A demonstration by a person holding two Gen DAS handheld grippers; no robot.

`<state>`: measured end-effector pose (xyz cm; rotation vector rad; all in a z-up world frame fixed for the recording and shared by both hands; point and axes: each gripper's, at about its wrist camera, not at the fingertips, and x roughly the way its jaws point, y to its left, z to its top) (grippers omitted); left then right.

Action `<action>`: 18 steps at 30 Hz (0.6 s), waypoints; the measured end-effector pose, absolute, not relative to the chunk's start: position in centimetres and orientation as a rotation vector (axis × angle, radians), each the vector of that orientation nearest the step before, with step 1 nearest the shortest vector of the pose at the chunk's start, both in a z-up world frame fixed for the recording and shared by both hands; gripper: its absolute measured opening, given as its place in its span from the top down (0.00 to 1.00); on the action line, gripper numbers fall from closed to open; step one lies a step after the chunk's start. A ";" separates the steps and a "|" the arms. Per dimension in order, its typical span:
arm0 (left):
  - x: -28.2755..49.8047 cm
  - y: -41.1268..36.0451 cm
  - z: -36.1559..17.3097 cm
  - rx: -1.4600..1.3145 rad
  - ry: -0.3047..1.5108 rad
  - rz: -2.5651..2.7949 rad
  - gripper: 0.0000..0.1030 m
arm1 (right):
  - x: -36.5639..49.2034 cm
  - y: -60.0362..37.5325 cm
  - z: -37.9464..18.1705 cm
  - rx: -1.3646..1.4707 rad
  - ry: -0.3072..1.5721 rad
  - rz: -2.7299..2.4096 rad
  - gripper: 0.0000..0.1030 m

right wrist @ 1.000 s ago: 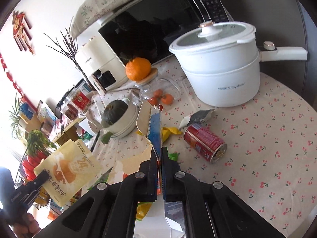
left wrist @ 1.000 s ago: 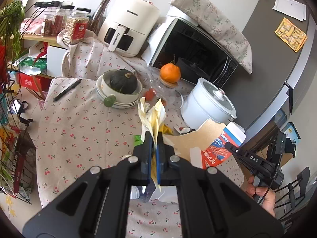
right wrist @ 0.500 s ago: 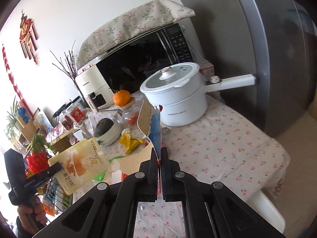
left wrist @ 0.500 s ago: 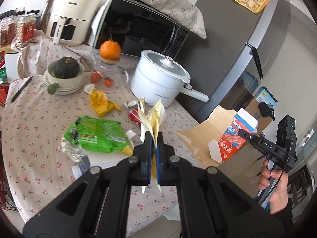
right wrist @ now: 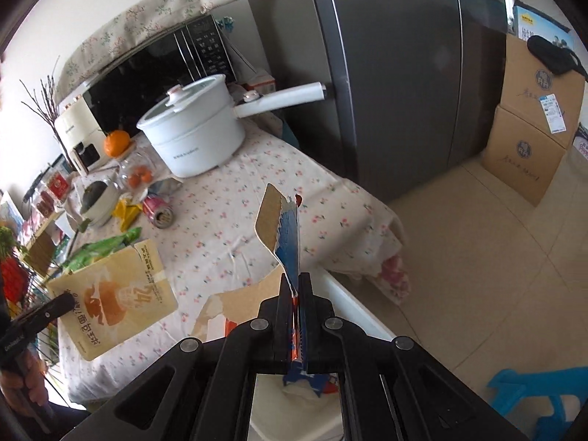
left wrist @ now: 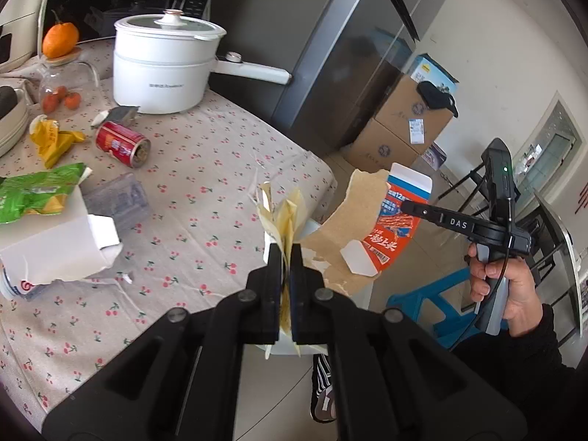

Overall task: Collect trash
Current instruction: 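Carry the paper bag and carton to the white bin and open both grippers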

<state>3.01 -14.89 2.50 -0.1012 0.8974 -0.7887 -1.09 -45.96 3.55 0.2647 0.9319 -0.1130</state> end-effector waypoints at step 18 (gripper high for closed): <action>3.4 -23.0 -4.4 0.097 1.018 -0.862 0.95 | -0.8 -46.2 -2.7 0.153 1.156 -0.129 0.97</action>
